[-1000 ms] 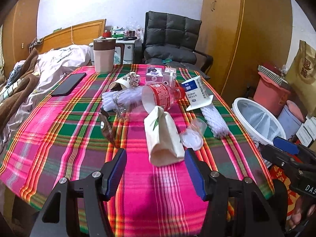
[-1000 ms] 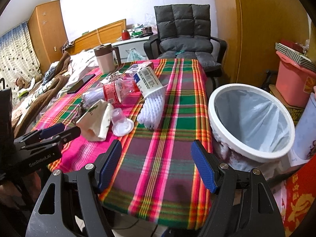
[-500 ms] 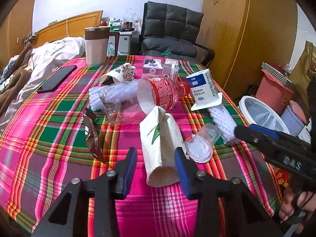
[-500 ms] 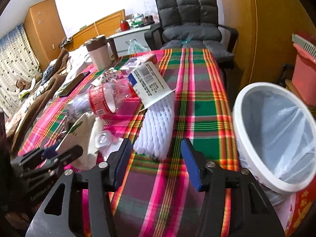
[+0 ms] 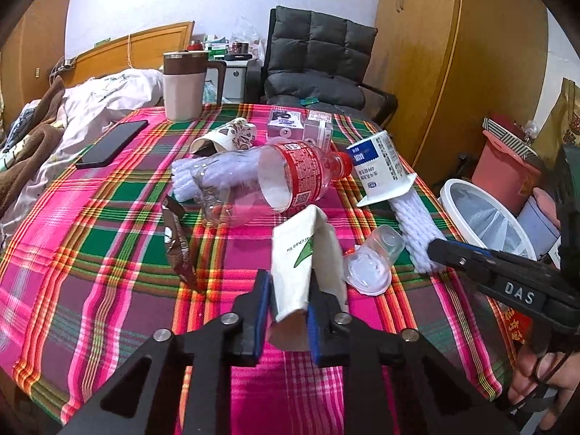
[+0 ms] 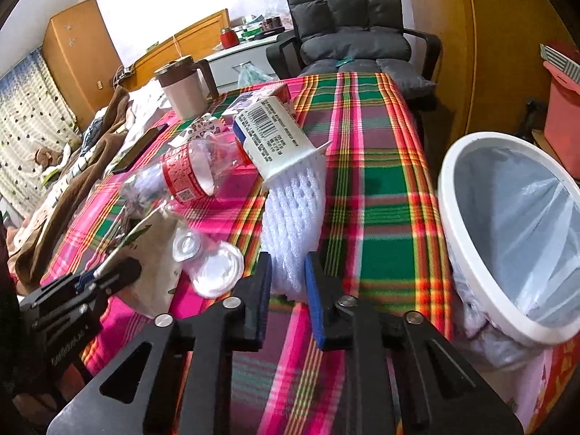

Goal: Collect trash
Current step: 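Grasp the white paper bag with the left tool while the right tool grasps the white mesh foam sleeve, then carry the paper bag and mesh sleeve over the white bin while both tools open to drop them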

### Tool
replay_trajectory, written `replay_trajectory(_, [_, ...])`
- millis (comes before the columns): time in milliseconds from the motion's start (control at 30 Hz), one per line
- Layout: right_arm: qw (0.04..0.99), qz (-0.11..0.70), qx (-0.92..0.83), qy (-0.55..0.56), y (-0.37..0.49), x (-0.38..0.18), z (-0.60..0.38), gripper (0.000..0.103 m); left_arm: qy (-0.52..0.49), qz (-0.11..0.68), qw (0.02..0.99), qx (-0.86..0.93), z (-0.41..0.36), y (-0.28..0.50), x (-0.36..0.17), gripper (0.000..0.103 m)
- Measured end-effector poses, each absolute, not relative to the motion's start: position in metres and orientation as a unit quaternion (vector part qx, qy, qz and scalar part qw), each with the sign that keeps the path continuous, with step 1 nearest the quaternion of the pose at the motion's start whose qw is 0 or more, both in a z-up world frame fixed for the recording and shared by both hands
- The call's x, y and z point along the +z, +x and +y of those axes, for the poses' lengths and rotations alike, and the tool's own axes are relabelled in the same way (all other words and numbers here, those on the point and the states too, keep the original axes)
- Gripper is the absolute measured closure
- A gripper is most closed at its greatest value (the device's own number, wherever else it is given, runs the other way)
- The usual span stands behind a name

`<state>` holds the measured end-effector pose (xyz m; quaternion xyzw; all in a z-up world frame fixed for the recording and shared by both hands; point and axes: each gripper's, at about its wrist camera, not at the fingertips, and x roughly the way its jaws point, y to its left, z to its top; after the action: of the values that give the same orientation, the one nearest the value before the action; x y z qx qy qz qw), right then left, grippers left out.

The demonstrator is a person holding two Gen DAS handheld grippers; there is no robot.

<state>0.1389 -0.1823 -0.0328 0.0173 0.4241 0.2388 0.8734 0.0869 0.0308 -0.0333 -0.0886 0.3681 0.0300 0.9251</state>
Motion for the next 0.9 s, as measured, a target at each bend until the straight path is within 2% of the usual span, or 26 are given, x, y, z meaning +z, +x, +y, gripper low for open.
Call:
replay_trajectory(33, [0.874,0.424,0.238,0.017,0.138,-0.033,-0.182,0.085,-0.09,0.368,0.925,0.032,0.031,0.084,-0.032,0.093])
replay_trajectory(133, [0.872,0.426,0.239,0.018,0.135,-0.032,-0.185,0.086,-0.09,0.367,0.925,0.037,0.032,0.077,-0.03,0.094])
replay_trajectory(367, [0.871,0.432,0.235,0.012,0.117,-0.027,-0.193,0.087,-0.092,0.362,0.927,0.042,0.033,0.061,-0.023,0.095])
replay_trajectory(900, [0.894,0.39,0.22,0.004,0.098,-0.003,-0.199,0.087,-0.085,0.328,0.941,0.027,0.02,0.037,0.006,0.095])
